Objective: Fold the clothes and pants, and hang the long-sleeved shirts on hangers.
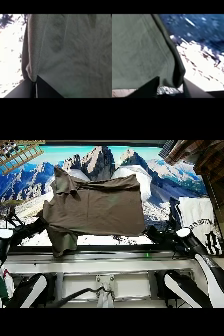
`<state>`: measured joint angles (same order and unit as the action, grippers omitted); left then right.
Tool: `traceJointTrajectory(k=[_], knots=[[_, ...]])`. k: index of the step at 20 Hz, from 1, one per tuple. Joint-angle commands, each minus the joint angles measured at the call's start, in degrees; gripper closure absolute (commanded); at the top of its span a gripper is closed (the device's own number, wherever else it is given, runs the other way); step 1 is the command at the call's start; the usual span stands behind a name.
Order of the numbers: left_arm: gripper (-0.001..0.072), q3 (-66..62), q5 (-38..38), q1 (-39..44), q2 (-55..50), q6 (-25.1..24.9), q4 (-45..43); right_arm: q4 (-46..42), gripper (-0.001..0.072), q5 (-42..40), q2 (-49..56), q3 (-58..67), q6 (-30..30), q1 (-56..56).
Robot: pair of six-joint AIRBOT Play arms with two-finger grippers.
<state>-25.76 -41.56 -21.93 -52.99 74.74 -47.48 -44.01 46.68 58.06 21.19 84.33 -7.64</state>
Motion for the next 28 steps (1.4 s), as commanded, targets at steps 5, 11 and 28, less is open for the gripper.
traceJointTrajectory(k=[5, 11, 28], knots=[[0.0701, 0.0, -0.2, -0.1, 0.0, 0.0, 0.0, 0.7, 0.0683, -5.8, 1.4, 2.2, -0.1, 3.4], [0.0703, -7.2, -0.2, -0.1, 3.7, 0.0, 4.9, 0.8, 0.0685, 0.9, -2.0, 14.9, -1.6, 3.4], [0.0704, -81.0, -16.8, -0.1, 7.9, -4.7, 2.4, -10.5, 0.0686, 4.8, -8.4, 84.7, 2.4, 3.4]])
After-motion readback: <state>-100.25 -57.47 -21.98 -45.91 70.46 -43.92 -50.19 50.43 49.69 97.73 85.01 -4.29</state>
